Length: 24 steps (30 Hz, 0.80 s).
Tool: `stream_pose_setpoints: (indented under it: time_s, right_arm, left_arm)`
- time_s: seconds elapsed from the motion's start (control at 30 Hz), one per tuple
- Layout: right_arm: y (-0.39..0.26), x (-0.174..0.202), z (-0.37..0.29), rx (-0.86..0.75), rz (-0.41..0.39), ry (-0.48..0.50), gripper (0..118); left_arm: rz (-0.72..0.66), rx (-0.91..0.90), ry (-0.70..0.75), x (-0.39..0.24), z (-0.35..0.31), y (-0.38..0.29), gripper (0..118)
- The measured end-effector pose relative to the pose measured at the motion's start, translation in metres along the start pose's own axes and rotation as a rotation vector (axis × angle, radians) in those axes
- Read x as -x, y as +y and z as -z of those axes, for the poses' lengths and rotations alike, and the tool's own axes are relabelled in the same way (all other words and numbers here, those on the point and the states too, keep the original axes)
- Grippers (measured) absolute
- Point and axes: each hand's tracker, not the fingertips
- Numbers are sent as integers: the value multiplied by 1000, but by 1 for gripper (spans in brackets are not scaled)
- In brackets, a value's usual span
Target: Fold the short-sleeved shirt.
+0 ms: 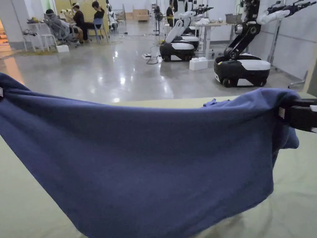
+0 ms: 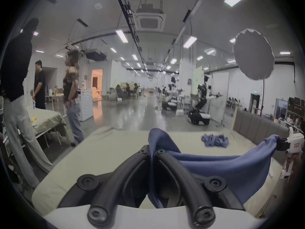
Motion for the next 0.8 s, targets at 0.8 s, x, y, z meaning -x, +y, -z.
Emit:
stream_pose_setpoints:
  time_s: [0.8]
  right_arm:
    - [19, -16, 184, -47, -178, -201, 4]
  left_arm:
    - [31, 96, 61, -27, 183, -6, 2]
